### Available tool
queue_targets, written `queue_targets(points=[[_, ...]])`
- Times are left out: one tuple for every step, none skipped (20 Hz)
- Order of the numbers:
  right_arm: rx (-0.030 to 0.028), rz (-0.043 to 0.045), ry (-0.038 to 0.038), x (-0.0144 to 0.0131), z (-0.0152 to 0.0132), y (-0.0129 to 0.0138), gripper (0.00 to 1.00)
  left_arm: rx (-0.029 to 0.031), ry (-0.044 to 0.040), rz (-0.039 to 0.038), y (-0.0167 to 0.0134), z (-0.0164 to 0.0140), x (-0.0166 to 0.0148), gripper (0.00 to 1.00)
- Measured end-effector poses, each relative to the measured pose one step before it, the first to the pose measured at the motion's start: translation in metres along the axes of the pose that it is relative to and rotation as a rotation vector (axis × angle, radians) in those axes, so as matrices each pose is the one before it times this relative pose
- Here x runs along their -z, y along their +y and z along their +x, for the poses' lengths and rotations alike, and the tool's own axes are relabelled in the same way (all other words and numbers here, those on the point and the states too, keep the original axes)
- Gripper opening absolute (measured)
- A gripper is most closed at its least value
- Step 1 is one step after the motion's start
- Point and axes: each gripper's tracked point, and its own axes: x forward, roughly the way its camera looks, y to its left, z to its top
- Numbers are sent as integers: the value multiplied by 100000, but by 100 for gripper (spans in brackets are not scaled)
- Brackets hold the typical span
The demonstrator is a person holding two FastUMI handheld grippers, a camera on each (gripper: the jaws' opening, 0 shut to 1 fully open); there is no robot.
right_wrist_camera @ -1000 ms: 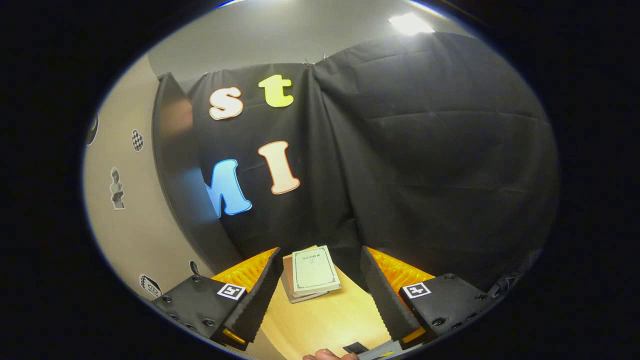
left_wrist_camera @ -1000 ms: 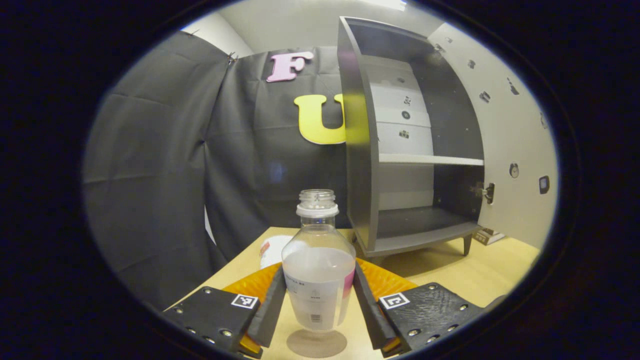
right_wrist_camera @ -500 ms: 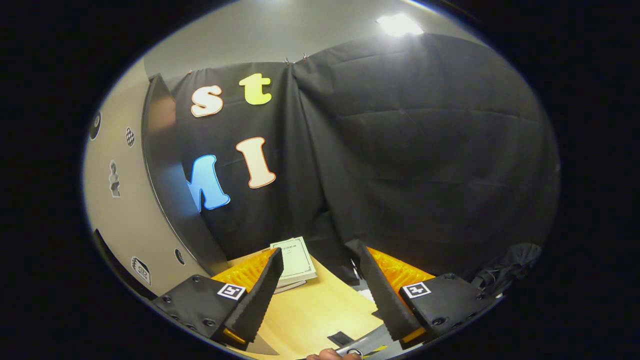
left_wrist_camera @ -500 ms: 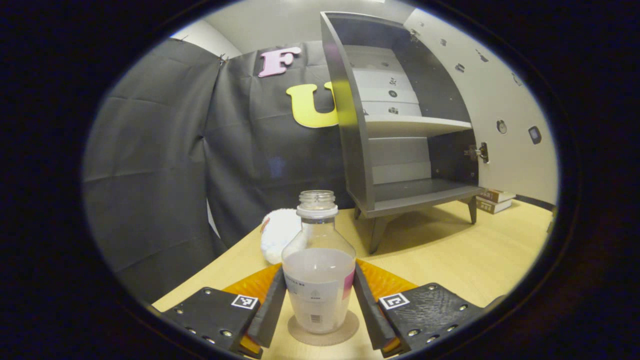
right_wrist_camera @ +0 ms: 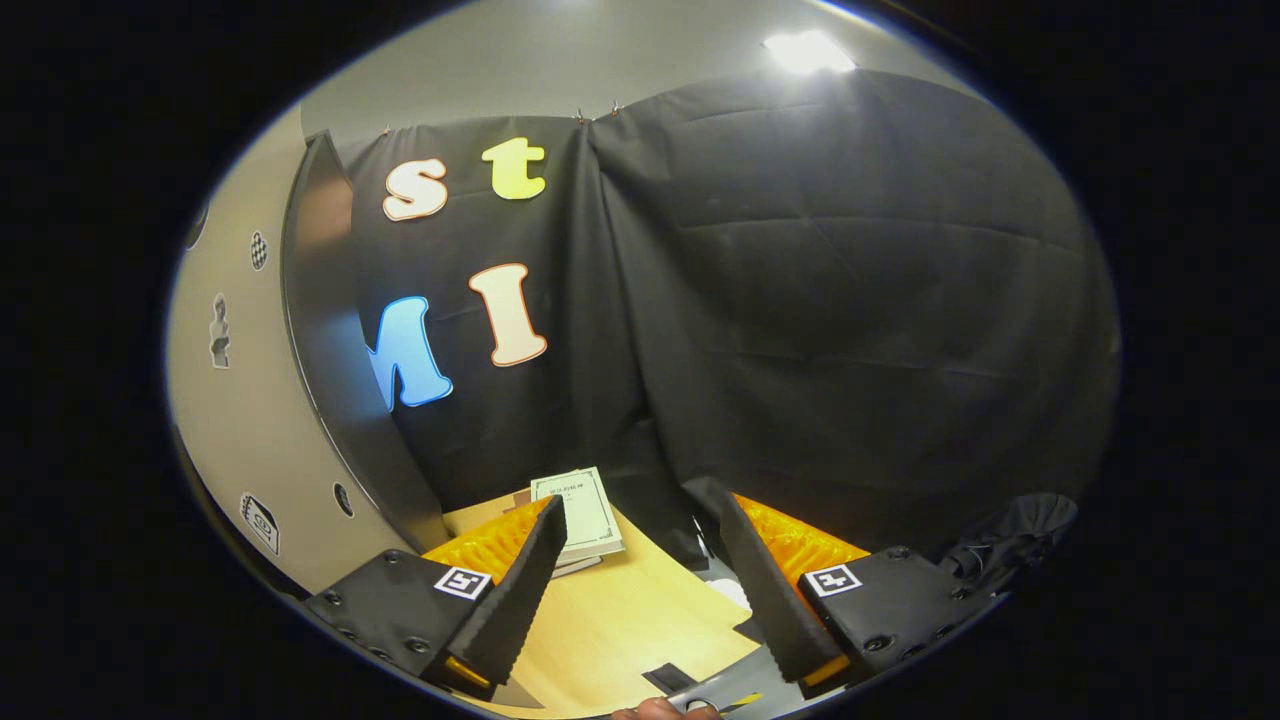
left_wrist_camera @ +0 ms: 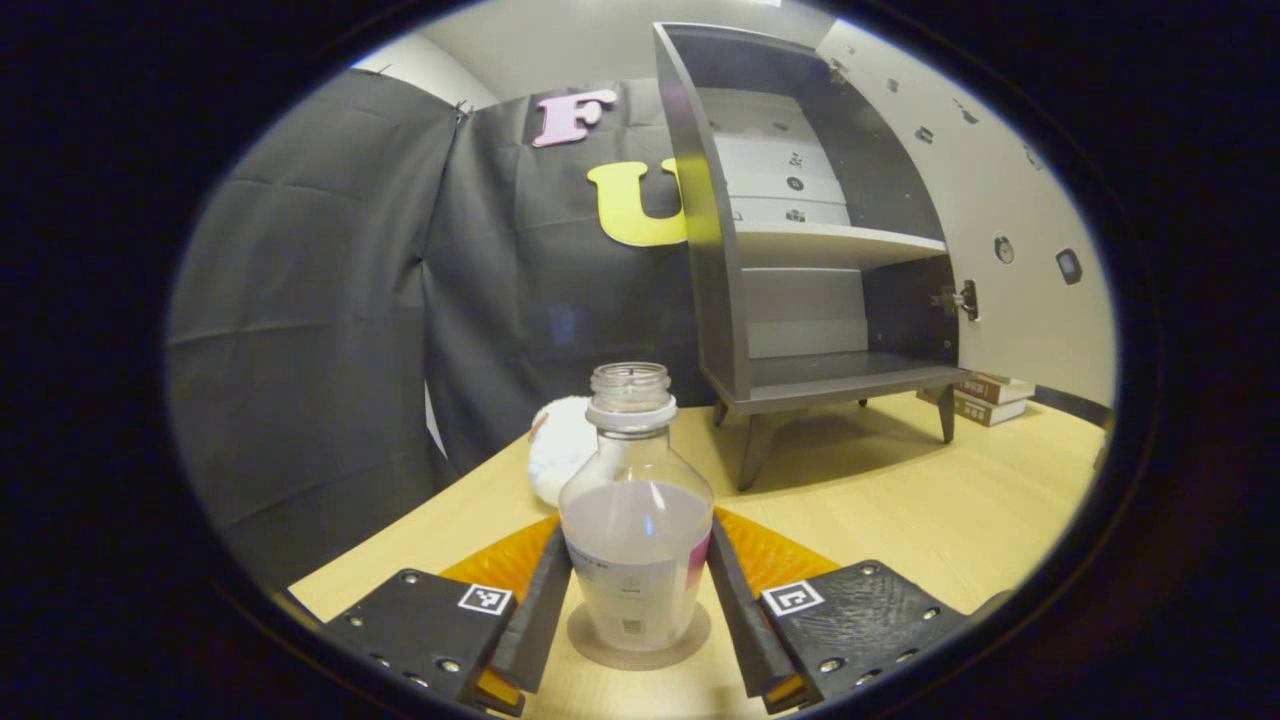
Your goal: Open the cabinet door with the right hand, grasp the bottle in the cabinet with the left hand and place it on the coaster, then close the cabinet door with the right hand.
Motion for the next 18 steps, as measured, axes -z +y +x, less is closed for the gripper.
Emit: queue_targets(points=[[-562,94,542,382,-125,165,98,464,191,-147,81,27,-16,75],[-313,-475,109,298,-194,50,98,167,422,-485,161,127,-205,75],[-89,-705,178,417,-52,-60,98,125,411,-1161,134,196,-256,72],[137,-464,418,465,-150,-141,98,201,-164,-1656,198,-3,-656,75],[232,7,392,395,-223,-240,98,270,-1100,-1616,224,-267,-320,80],[327,382,218,374,-156,-292,98,780,-1504,-1548,-23,-369,-812,84],[288,515,-22,232,-121,-211,98,1070,-891,-1218,-85,-206,-844,82],[258,429,22,334,-103,-222,98,112,-562,-221,-33,-221,-802,84],[40,357,-256,177,34,-59,92,-16,-1054,449,47,-200,-1018,84],[-150,285,-195,181,147,-148,98,-362,-1265,1183,168,-282,-1086,84],[-371,444,-4,127,208,12,98,-295,-1271,1323,128,-392,-1108,83],[-739,478,-69,183,171,46,98,-84,-1070,1245,24,-420,-1067,83],[-673,383,-448,66,115,32,98,-357,-967,1236,63,-408,-1193,83],[-490,212,-579,-52,220,-219,92,-568,-1267,1184,71,-616,-1302,82],[-914,162,-511,-51,215,-17,98,-776,-766,512,35,-771,-1368,82],[-1208,81,-599,-56,146,64,98,-830,-330,221,-58,-763,-1114,83],[-1150,-109,-1022,-308,132,-17,98,-923,-35,599,-205,-936,-1196,84],[-826,-245,-1219,-286,96,-178,93,-629,-359,894,-358,-953,-1380,83]])
